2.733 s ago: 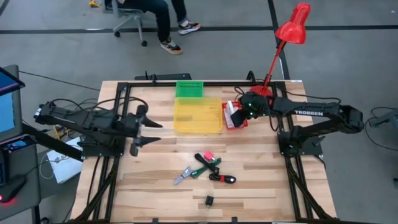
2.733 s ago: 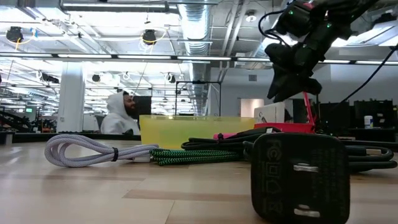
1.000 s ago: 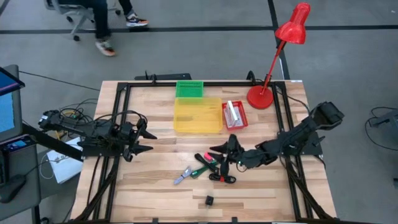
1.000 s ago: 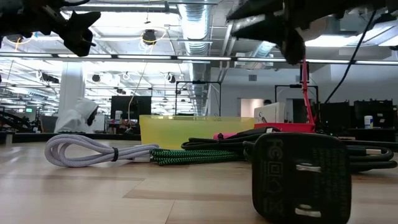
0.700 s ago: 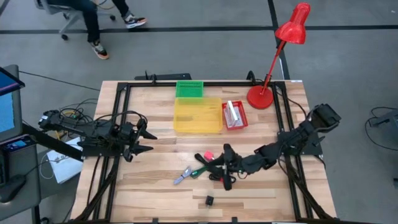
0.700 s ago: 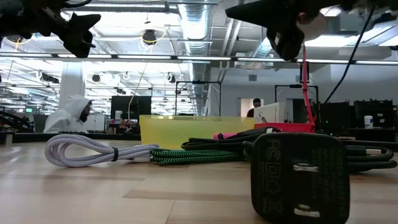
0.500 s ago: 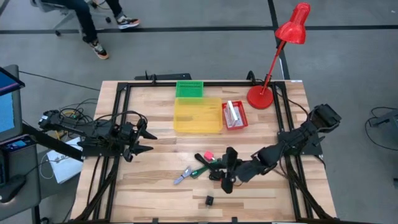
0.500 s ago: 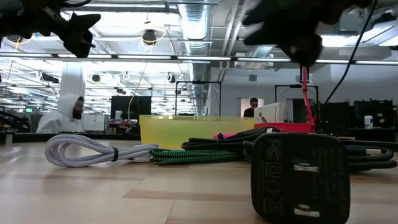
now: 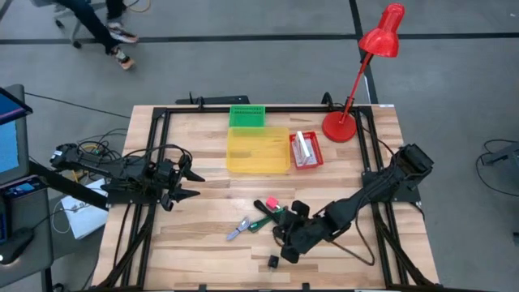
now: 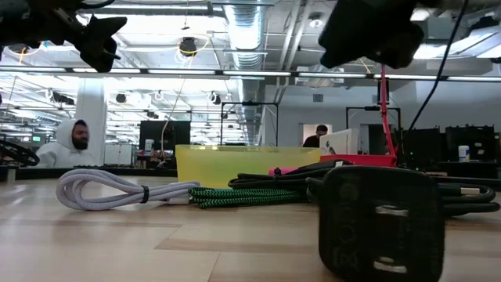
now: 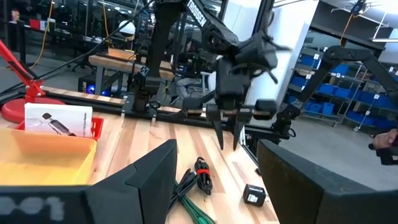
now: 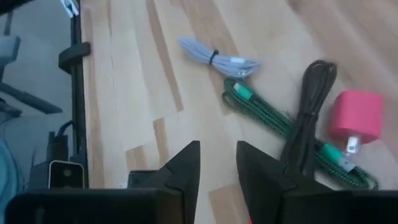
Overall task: Pick and place items into bin
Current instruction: Put the black charger cable into the yellow bin
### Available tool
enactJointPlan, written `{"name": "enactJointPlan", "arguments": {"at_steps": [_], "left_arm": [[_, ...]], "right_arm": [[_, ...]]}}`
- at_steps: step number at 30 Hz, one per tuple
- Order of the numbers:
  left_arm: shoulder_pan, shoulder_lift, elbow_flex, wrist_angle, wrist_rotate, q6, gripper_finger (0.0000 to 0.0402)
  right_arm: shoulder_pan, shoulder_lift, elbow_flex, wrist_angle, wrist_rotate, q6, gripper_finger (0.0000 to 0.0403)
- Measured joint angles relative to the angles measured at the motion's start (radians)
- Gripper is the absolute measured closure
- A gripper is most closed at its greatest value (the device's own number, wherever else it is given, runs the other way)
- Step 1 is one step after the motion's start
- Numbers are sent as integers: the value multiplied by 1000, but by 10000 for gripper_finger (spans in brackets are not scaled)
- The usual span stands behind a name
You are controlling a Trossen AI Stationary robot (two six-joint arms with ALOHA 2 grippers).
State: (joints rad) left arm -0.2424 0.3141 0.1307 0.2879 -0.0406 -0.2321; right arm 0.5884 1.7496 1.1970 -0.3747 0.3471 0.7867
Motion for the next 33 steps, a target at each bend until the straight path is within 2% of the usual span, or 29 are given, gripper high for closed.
{"name": "enactJointPlan", "arguments": {"at_steps": [3,7,12,19,23,25,33], "left_arm": [[0,0,0,0,0,0,187],[0,0,0,-1,0,0,187],[0,0,0,-4,0,0,187],[0,0,0,-5,0,0,187],[0,0,0,-5,0,0,187],[0,0,0,-5,0,0,187],[0,4,2,-4,-7,0,187]], "right_arm": [[0,11,20,-116,-37,39,305],[2,6,26,-201,-73,123,305],[5,7,25,-255,-108,132,305],[-2,9,25,-285,-122,122,305],[-8,51,21,-310,-170,121,305],[-14,86,30,-261,-205,121,302],[-35,168,32,-222,-261,99,260]]}}
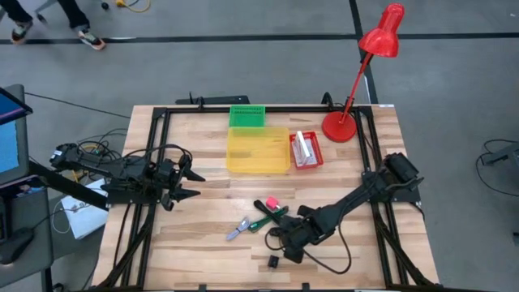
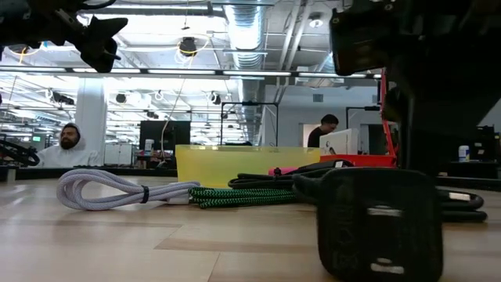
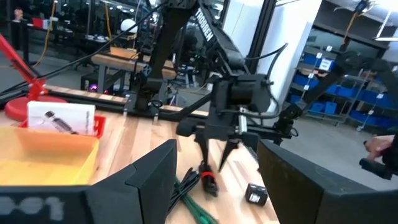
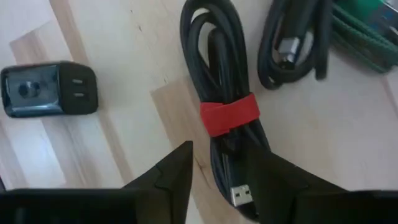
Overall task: Pick and place items into bin
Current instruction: Put the black charger cable into the yellow bin
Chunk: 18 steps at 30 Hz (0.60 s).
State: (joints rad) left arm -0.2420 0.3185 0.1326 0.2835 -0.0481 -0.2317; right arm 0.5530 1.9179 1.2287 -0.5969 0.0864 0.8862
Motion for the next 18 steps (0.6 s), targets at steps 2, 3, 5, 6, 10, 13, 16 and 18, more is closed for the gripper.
{"name": "enactJointPlan", "arguments": {"at_steps": [2,3,5,6,10,13,16,18], "left_arm": [[0,4,0,-1,-2,0,187],[0,5,0,0,-4,0,187],[0,7,0,-1,-4,0,187],[0,8,0,-1,-4,0,187],[0,8,0,-1,-5,0,187],[0,9,0,-1,-5,0,187],[0,9,0,-1,-5,0,187],[0,9,0,-1,-5,0,187]], "right_arm": [[-3,8,2,14,-2,-5,244],[-7,11,2,14,-3,-5,236],[-13,15,1,15,-7,-6,221],[-13,17,-1,15,-7,-12,215],[-13,17,-1,19,-8,-33,200],[-13,17,-2,18,-8,-31,202],[-13,17,-8,21,-5,-30,217],[-13,16,-19,26,1,-20,234]]}}
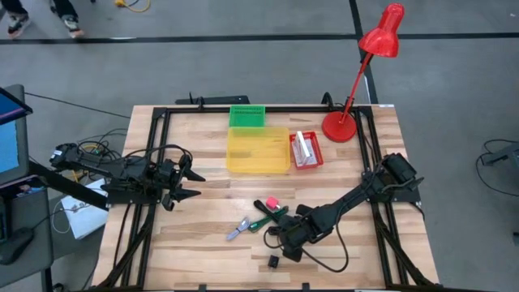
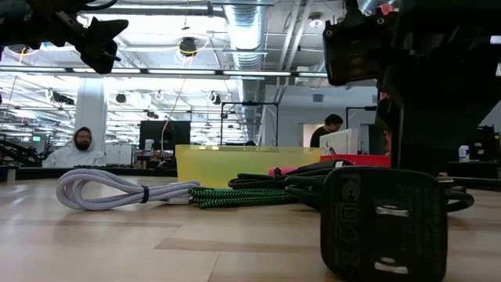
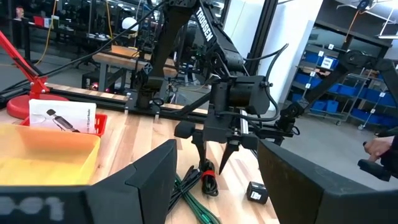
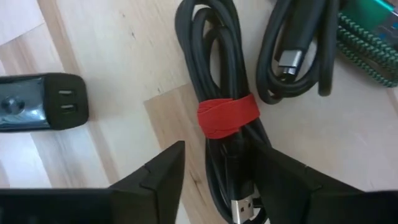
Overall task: Pick and place items into bin
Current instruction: Put the black charger cable into the yellow bin
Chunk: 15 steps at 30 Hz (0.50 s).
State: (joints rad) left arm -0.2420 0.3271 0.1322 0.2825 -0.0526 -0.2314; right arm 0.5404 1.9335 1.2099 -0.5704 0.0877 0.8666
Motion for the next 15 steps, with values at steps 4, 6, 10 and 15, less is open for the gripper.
{"name": "enactJointPlan", "arguments": {"at_steps": [4,6,10,15], "left_arm": [[0,0,0,0,0,0,187],[0,0,0,0,0,0,187],[0,0,0,0,0,0,187],[0,0,0,0,0,0,187]], "right_arm": [[0,-1,-24,5,4,20,286],[0,-2,-39,13,5,47,321],[3,-5,-49,15,8,76,384],[22,1,-28,12,34,84,377]]}}
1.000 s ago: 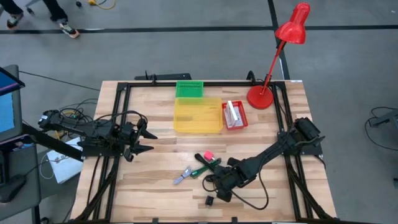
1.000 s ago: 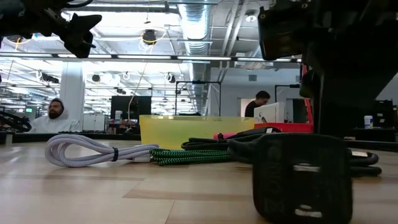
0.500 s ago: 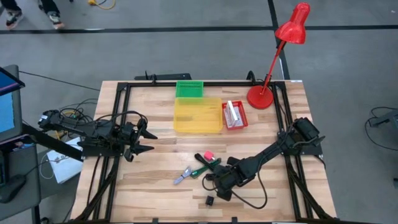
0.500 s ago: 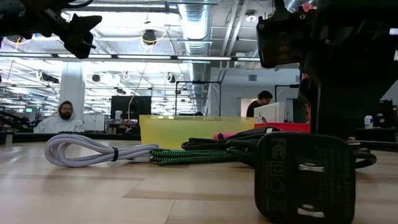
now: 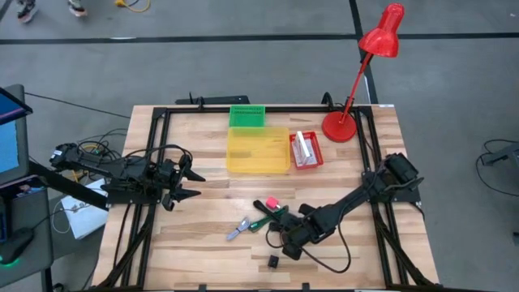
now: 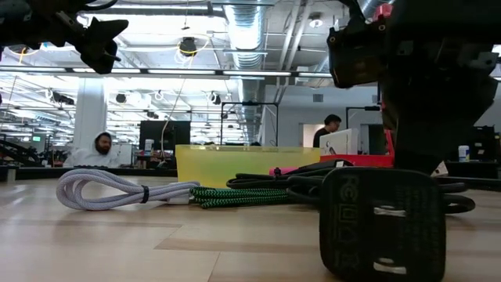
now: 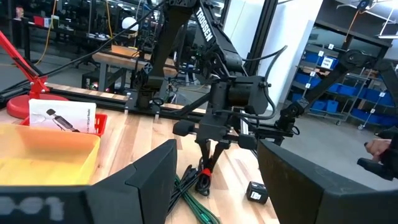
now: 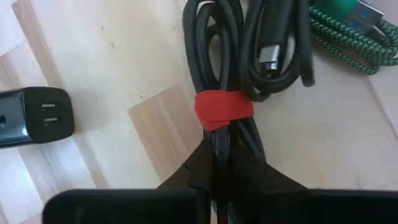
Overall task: Pick and place items into bin
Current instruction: Put the black charger cable into the yellow bin
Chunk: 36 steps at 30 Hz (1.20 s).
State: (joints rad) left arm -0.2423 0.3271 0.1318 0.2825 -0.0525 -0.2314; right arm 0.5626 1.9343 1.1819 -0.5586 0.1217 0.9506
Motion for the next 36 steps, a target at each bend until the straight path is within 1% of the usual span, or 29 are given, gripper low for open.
{"name": "enactJointPlan", "arguments": {"at_steps": [5,8,13,17,21,26,29,33,36], "left_arm": [[0,0,0,0,0,0,187],[0,0,0,0,0,0,187],[0,0,0,-1,0,0,187],[0,0,0,-1,0,0,187],[0,0,0,-1,0,0,187],[0,0,0,-1,0,0,187],[0,0,-1,-1,0,0,187],[0,0,-1,-8,0,0,187],[0,0,-1,-10,0,0,187]], "right_arm": [[27,10,77,-50,-21,-12,384],[45,10,141,-106,-4,-16,384],[52,8,253,-260,104,-63,384],[16,7,340,-369,218,-171,384],[-73,5,407,-413,319,-350,384],[-229,4,467,-395,379,-575,384],[-338,4,484,-368,379,-670,384],[-470,3,488,-334,372,-757,378],[-550,3,488,-314,319,-799,366]]}}
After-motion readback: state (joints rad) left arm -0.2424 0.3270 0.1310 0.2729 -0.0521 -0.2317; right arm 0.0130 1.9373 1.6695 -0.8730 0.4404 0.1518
